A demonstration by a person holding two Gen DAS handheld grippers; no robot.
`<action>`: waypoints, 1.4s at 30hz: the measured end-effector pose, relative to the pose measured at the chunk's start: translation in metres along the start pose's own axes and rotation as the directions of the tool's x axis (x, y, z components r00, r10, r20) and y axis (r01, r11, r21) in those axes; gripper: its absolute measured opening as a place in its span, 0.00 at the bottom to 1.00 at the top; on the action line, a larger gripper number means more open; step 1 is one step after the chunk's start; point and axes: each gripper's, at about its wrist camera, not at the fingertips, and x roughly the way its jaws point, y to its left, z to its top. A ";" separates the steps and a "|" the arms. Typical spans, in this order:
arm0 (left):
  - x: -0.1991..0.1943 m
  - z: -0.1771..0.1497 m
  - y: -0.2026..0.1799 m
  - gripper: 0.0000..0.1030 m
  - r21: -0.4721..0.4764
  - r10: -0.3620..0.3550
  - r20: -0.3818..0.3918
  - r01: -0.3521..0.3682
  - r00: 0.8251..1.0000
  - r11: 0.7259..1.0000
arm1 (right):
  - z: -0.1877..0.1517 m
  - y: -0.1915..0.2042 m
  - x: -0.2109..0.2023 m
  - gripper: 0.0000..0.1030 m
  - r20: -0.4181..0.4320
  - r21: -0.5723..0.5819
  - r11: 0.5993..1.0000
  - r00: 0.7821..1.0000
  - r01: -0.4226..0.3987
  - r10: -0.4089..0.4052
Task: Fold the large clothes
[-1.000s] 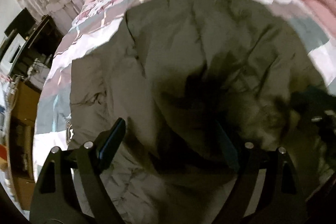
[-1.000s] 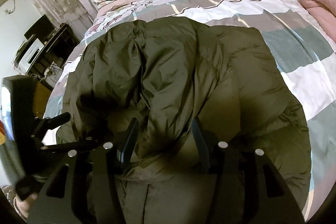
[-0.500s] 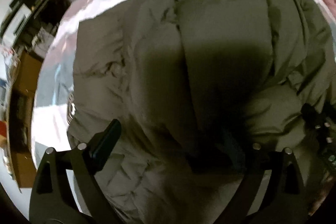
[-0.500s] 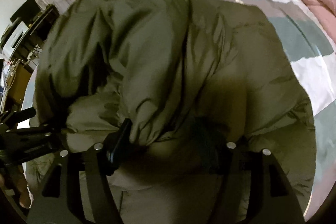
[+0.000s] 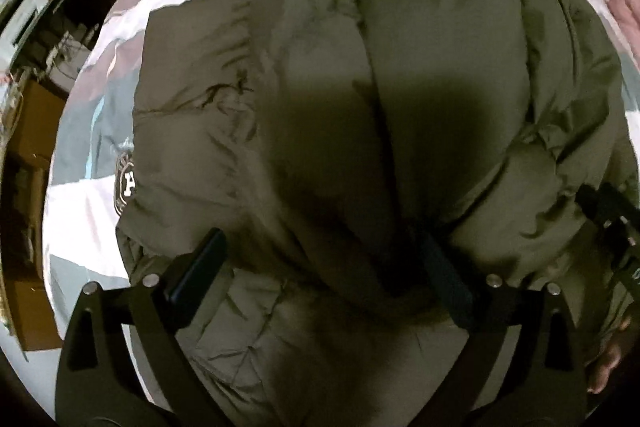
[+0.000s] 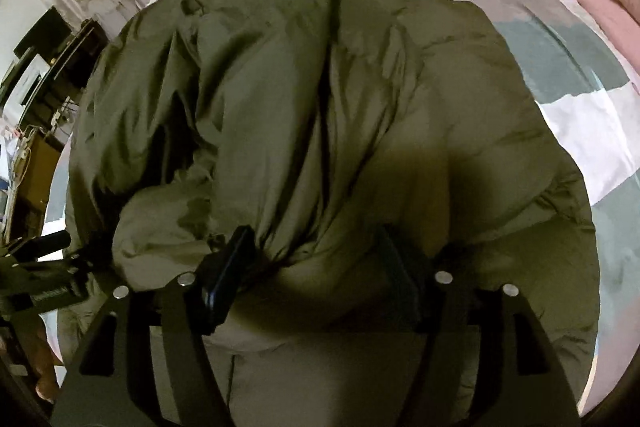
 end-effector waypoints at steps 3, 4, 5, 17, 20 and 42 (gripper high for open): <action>-0.024 -0.002 0.013 0.94 -0.008 -0.044 0.050 0.044 0.998 0.999 | 0.002 -0.005 -0.021 0.66 -0.020 0.016 0.998 0.998 -0.055 0.055; -0.033 -0.005 0.023 0.94 -0.019 -0.058 0.066 0.060 0.996 0.998 | 0.002 -0.009 -0.031 0.72 -0.022 0.012 0.999 0.999 -0.044 0.044; -0.038 -0.008 0.032 0.95 -0.031 -0.064 0.070 0.066 0.996 0.997 | 0.002 -0.012 -0.039 0.78 -0.023 0.010 0.999 0.999 -0.032 0.032; 0.035 -0.147 0.180 0.98 -0.526 -0.360 -0.316 0.153 0.878 0.836 | -0.110 -0.180 -0.061 0.94 -0.350 0.500 0.825 0.933 0.264 -0.087; 0.054 -0.160 0.182 0.98 -0.587 -0.457 -0.360 0.183 0.813 0.789 | -0.126 -0.178 -0.044 0.94 -0.380 0.554 0.808 0.924 0.201 0.031; -0.021 -0.098 0.233 0.13 -0.594 -0.779 0.267 0.734 0.567 0.331 | -0.011 -0.128 -0.117 0.14 0.376 0.495 0.597 0.775 -0.632 0.508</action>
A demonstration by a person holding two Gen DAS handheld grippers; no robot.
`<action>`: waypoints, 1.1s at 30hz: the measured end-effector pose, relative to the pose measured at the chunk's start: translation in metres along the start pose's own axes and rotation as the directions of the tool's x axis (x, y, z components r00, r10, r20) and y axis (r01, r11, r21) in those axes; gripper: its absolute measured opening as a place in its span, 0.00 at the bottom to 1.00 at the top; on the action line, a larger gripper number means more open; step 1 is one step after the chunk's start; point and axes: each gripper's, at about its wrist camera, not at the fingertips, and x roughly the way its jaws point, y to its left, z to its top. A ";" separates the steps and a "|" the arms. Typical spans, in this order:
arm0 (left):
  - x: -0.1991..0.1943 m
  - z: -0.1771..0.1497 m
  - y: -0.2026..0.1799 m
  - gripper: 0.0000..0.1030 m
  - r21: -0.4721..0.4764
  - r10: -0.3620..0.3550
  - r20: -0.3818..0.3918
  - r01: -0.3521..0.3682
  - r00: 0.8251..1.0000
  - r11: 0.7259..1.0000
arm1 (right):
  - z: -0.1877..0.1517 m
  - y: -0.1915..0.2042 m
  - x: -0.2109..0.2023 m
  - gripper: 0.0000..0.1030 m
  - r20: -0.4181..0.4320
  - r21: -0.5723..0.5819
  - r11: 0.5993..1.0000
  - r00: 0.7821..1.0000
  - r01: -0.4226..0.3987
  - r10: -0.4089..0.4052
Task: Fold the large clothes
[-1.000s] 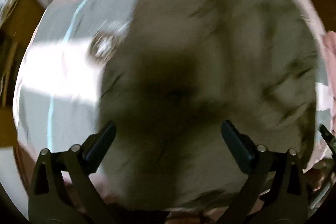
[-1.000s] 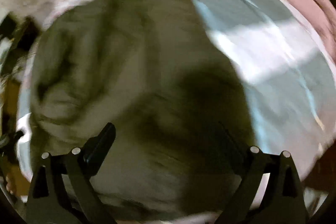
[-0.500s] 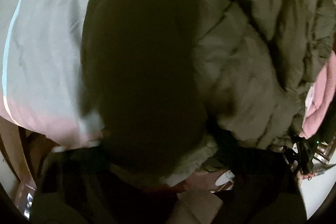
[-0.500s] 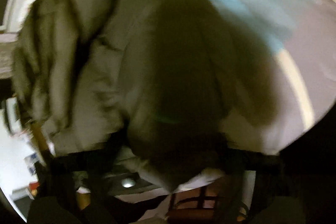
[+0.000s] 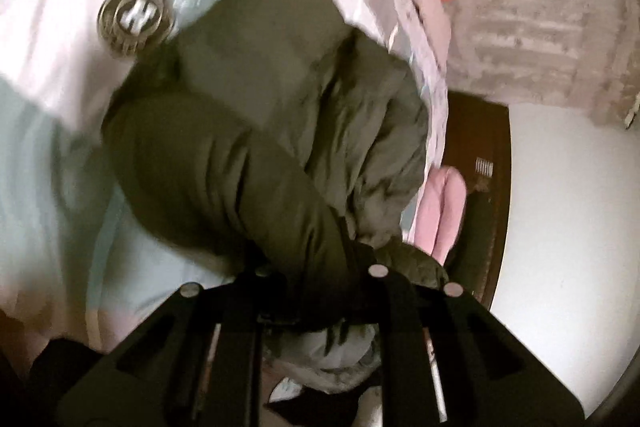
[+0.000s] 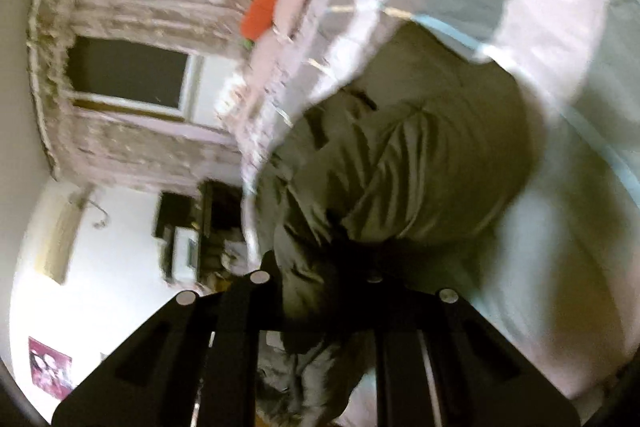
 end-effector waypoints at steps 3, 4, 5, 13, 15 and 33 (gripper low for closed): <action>-0.006 0.028 -0.018 0.13 0.011 0.053 0.107 -0.055 0.993 0.998 | 0.042 0.024 0.027 0.14 0.036 0.012 0.998 0.997 -0.066 0.065; -0.005 0.031 -0.029 0.13 0.012 0.079 0.156 -0.082 0.985 0.997 | 0.052 0.033 0.037 0.14 0.046 -0.007 0.998 0.997 -0.069 0.069; -0.007 0.046 -0.043 0.13 0.016 0.104 0.208 -0.110 0.973 0.994 | 0.067 0.044 0.051 0.14 0.065 -0.042 0.998 0.996 -0.055 0.057; 0.036 0.110 -0.086 0.14 -0.035 0.208 0.337 -0.209 0.918 0.977 | 0.136 0.058 0.158 0.16 0.177 -0.078 0.977 0.967 0.197 -0.181; 0.045 0.126 -0.080 0.15 -0.082 0.201 0.328 -0.184 0.923 0.980 | 0.137 0.041 0.180 0.22 0.186 -0.059 0.966 0.954 0.251 -0.236; 0.067 0.143 -0.062 0.21 -0.136 0.257 0.276 -0.227 0.926 0.964 | 0.052 0.131 0.140 0.90 0.156 -0.695 0.622 0.920 0.360 -0.359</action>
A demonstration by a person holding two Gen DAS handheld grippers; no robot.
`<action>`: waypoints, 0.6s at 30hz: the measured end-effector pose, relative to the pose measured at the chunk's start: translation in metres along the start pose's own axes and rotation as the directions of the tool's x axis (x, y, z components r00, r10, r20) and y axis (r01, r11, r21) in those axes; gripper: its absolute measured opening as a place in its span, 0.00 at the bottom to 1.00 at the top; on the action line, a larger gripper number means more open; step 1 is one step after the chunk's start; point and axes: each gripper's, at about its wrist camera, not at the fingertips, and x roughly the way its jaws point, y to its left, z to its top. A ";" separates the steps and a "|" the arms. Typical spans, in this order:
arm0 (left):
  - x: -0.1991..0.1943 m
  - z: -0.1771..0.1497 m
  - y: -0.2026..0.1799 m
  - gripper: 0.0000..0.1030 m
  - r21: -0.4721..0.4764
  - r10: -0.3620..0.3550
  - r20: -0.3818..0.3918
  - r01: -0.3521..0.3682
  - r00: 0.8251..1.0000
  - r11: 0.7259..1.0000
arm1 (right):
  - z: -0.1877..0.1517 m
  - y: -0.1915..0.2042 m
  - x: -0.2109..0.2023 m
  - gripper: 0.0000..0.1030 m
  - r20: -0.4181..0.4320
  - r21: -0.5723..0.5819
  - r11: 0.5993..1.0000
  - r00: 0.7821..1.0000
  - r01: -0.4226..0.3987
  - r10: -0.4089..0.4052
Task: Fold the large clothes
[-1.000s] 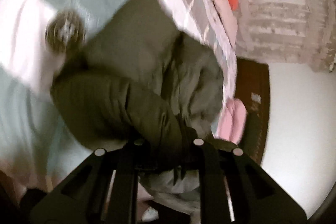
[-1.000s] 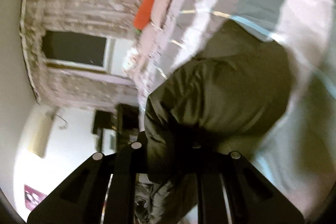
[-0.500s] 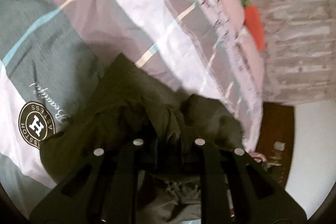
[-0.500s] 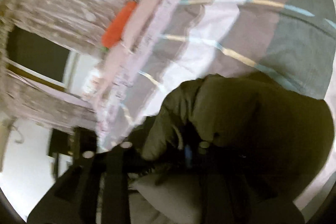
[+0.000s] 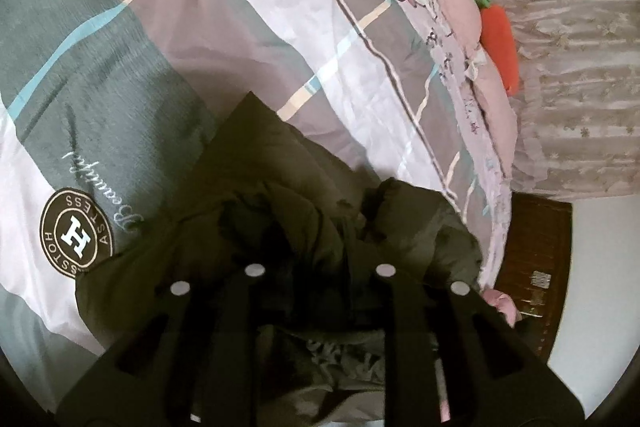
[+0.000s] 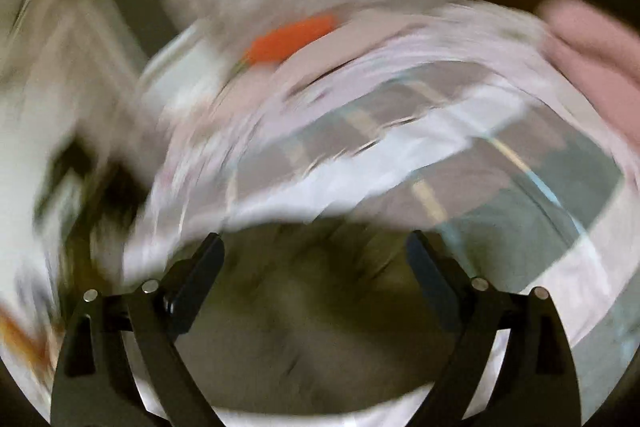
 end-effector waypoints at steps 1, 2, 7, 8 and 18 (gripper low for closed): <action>-0.002 0.002 0.000 0.22 -0.002 -0.010 0.002 0.010 1.000 1.000 | -0.015 0.033 0.013 0.90 -0.067 -0.083 0.996 0.997 -0.034 0.028; -0.005 0.003 0.000 0.23 -0.003 -0.018 0.003 0.018 1.000 1.000 | -0.024 0.049 0.023 0.90 -0.104 -0.118 0.991 0.993 -0.061 0.048; -0.026 0.007 0.000 0.25 -0.010 -0.051 0.022 0.051 0.998 0.999 | -0.073 0.152 0.107 0.90 -0.178 -0.339 0.941 0.983 -0.021 -0.043; -0.034 0.007 -0.002 0.28 -0.007 -0.057 0.044 0.058 0.997 0.998 | -0.072 0.160 0.125 0.91 -0.136 -0.361 0.931 0.986 0.046 -0.101; -0.079 -0.047 -0.080 0.73 0.348 -0.020 0.198 -0.051 0.980 0.936 | -0.015 0.135 0.211 0.99 -0.143 -0.125 0.973 0.967 0.192 -0.209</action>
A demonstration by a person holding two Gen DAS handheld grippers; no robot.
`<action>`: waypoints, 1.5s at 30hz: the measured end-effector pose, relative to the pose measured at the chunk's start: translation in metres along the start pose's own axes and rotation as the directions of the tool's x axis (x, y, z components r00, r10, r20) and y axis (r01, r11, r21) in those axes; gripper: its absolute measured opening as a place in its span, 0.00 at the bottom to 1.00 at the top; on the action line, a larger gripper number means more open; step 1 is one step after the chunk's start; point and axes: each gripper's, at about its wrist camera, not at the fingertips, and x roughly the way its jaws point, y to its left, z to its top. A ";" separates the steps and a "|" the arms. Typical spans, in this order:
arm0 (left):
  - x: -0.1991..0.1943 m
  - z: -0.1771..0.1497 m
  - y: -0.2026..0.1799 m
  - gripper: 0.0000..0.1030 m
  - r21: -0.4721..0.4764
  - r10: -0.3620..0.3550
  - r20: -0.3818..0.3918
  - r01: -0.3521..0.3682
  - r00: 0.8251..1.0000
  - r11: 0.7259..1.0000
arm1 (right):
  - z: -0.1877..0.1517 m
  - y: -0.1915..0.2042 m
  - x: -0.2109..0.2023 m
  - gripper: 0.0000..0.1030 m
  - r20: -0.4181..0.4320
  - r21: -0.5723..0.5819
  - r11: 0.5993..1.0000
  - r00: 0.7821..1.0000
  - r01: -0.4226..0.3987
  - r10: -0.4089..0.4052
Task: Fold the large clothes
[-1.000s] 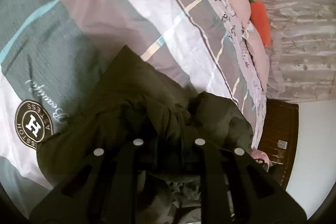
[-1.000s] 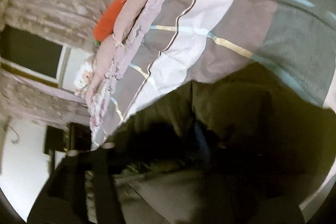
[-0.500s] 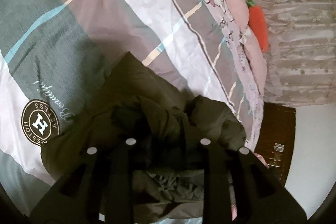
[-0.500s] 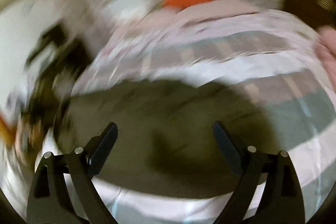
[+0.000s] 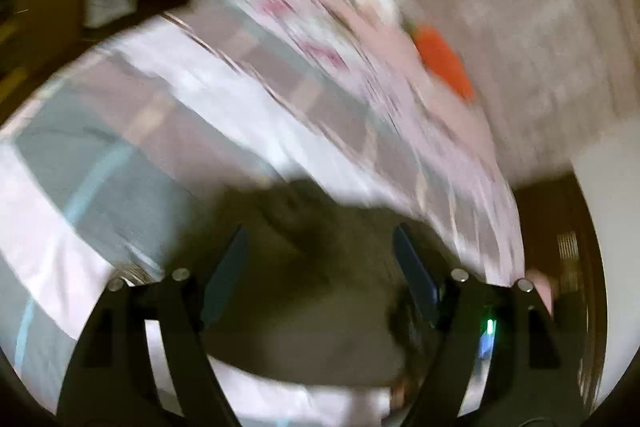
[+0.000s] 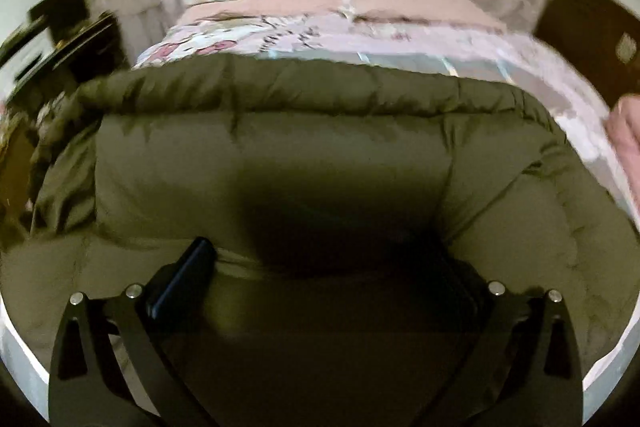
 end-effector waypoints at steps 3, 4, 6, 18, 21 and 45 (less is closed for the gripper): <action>0.058 -0.035 -0.038 0.65 0.144 -0.015 -0.193 0.043 0.981 0.989 | 0.008 -0.003 -0.017 0.99 -0.018 0.019 0.998 0.998 -0.055 0.056; 0.069 -0.042 -0.043 0.62 0.178 0.015 -0.206 0.022 0.978 0.984 | 0.006 0.001 -0.033 0.96 0.029 0.012 0.996 0.996 -0.085 0.085; 0.091 -0.053 -0.047 0.62 0.230 0.083 -0.225 -0.029 0.971 0.973 | 0.004 -0.008 -0.059 0.95 0.139 -0.019 0.997 0.987 -0.073 0.075; 0.128 -0.033 0.028 0.22 0.046 0.121 -0.301 -0.112 0.946 0.993 | -0.007 -0.261 -0.032 0.92 -0.066 0.334 0.846 0.906 0.415 -0.418; 0.120 -0.025 0.036 0.22 0.038 0.220 -0.214 -0.218 0.952 0.975 | -0.004 -0.263 -0.075 0.89 0.069 0.332 0.707 0.731 0.625 -0.679; 0.148 -0.017 -0.017 0.66 0.211 0.381 -0.090 -0.356 0.920 0.910 | 0.020 -0.024 0.013 0.97 -0.003 0.001 1.000 1.000 -0.024 0.024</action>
